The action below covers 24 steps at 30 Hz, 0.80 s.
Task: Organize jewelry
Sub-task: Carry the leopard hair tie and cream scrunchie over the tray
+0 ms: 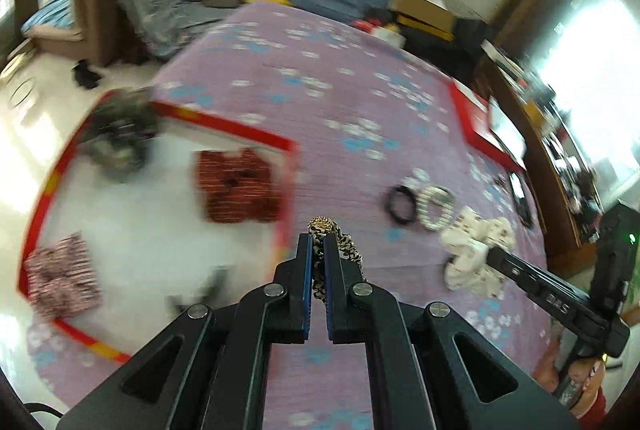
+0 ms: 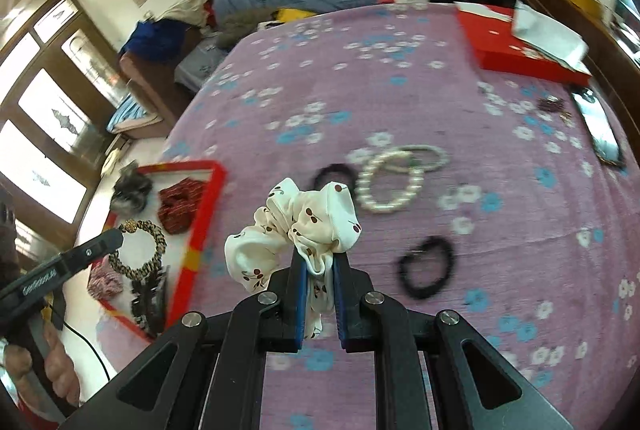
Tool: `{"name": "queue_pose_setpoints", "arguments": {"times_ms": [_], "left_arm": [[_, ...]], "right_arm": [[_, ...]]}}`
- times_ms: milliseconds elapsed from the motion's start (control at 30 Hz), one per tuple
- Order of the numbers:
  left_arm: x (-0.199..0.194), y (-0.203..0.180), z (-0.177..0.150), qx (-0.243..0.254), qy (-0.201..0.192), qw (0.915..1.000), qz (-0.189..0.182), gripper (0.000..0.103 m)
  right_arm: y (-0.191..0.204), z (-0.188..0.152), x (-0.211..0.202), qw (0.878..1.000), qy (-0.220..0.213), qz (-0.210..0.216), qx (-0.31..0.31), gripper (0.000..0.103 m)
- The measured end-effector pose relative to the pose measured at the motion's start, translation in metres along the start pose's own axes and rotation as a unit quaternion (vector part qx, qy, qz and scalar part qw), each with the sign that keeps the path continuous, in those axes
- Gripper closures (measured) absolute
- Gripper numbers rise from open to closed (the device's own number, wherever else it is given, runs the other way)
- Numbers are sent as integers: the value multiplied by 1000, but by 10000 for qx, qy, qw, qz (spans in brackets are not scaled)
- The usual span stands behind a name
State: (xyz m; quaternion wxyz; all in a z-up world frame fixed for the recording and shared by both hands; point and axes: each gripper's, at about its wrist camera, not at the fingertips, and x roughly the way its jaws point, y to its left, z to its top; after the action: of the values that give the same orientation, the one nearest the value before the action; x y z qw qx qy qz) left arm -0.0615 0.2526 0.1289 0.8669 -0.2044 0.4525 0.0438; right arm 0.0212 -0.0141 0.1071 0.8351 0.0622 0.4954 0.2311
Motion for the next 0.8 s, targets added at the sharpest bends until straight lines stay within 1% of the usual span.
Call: {"name": "queue_pose_setpoints", "arguments": {"times_ms": [100, 233, 367, 500, 633, 800], "left_arm": [[-11, 45, 2, -326, -92, 9991, 251, 98], [-26, 103, 4, -731, -219, 9955, 557, 98], [-31, 144, 12, -864, -280, 9924, 830, 98], [-24, 176, 25, -999, -218, 9905, 923, 98], [-15, 195, 34, -1023, -121, 9897, 990, 98], [-2, 203, 41, -913, 39, 9902, 1052, 98]], "right_arm": [[30, -1, 10, 9997, 69, 105, -201, 90], [69, -1, 25, 9986, 185, 266, -425, 90], [109, 1, 42, 9961, 299, 448, -703, 90], [150, 5, 61, 9923, 429, 653, -959, 90], [184, 5, 81, 9871, 660, 893, -1152, 90], [216, -5, 103, 9792, 972, 1091, -1405, 90]]}}
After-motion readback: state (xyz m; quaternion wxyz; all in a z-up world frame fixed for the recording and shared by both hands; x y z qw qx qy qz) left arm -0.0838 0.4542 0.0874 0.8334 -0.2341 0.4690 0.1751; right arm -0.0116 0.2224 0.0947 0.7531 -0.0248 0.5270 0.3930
